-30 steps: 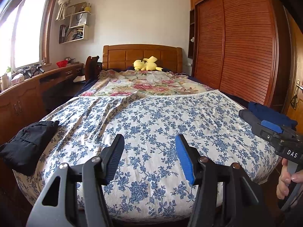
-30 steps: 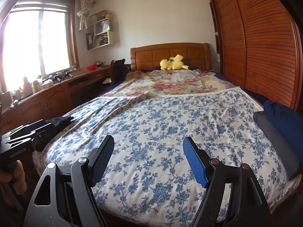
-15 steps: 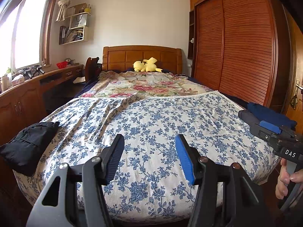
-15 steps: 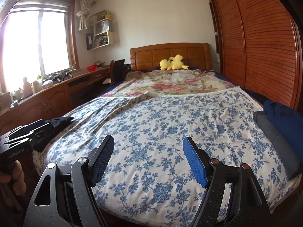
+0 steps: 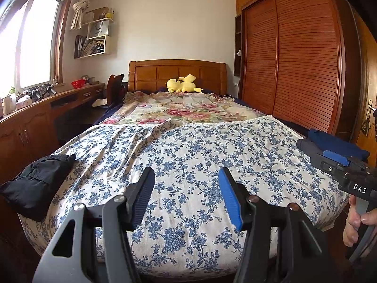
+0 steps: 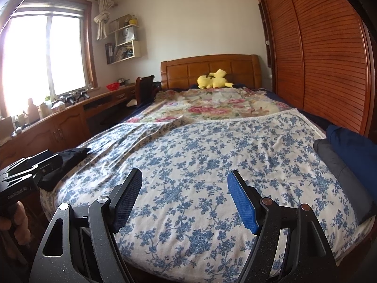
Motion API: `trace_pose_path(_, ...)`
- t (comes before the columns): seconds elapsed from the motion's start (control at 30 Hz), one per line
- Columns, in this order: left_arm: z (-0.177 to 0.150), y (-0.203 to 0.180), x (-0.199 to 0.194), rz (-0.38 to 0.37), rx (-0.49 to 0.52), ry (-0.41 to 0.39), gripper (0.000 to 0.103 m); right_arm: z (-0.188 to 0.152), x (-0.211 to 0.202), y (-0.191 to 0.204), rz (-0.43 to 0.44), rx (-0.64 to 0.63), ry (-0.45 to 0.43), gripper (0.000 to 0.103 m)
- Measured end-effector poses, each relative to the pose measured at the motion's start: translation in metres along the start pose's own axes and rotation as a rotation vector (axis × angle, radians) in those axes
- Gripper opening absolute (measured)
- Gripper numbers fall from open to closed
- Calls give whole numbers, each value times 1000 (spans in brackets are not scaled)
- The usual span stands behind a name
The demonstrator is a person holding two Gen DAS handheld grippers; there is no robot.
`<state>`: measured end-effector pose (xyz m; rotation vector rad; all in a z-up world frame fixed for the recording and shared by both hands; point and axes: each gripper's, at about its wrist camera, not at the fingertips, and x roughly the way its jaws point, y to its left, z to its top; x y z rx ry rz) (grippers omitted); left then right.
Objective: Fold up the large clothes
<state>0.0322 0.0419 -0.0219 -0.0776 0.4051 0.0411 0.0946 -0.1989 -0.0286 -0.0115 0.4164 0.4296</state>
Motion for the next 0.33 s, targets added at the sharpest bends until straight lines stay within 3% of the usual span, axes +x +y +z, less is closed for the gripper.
trace_pose_path(0.33, 3, -1, -4, 3, 6, -13, 56, 0, -1, 0, -1, 0, -1, 77)
